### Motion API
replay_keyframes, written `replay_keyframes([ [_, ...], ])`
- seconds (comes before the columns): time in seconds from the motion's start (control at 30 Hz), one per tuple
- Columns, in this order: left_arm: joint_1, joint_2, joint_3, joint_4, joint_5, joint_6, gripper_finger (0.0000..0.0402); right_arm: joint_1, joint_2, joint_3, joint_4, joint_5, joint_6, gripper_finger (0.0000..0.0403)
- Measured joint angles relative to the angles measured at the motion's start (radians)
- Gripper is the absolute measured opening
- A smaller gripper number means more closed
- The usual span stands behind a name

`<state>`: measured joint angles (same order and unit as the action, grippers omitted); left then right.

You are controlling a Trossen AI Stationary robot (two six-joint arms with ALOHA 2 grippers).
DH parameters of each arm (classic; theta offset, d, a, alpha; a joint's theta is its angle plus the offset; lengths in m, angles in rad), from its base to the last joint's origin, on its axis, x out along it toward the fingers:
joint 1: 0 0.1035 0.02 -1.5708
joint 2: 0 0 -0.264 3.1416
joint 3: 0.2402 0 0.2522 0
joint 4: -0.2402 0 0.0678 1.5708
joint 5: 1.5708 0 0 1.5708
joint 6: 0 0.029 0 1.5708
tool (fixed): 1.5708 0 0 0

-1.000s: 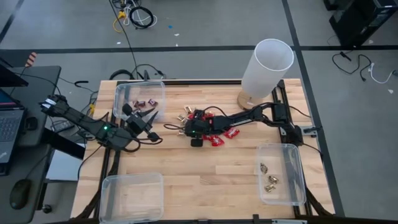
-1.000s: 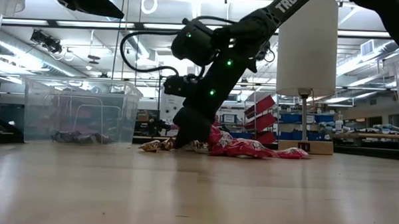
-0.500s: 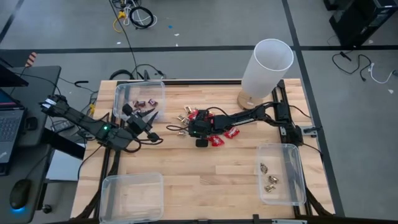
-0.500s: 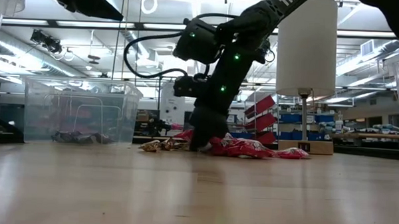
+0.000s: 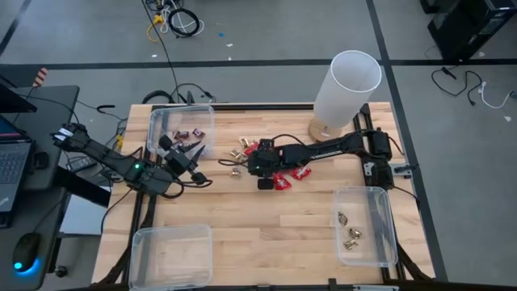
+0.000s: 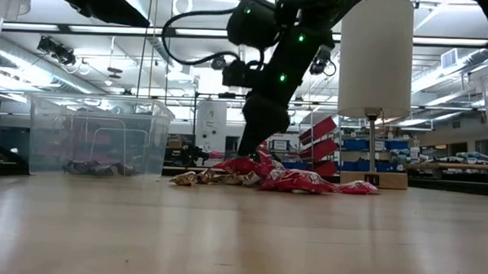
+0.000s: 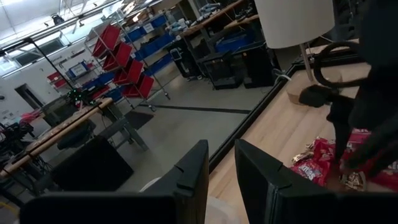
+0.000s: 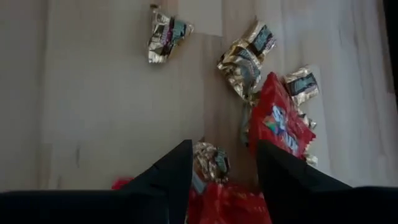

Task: Sort candy
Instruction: Put the gold chocolate into the bottom right transparent bin

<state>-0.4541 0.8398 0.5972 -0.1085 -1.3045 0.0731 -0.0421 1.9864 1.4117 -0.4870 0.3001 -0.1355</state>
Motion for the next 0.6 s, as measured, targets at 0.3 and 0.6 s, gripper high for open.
replay_keyframes([
  [0.3,0.000,0.000,0.000,-0.003,0.000,0.000,0.0082,0.001,0.001,-0.047,0.003,-0.066,-0.047,0.0163],
  [0.6,0.000,0.000,0.000,-0.003,0.000,0.000,0.0082,-0.026,0.003,-0.157,0.163,-0.065,-0.049,0.0163],
])
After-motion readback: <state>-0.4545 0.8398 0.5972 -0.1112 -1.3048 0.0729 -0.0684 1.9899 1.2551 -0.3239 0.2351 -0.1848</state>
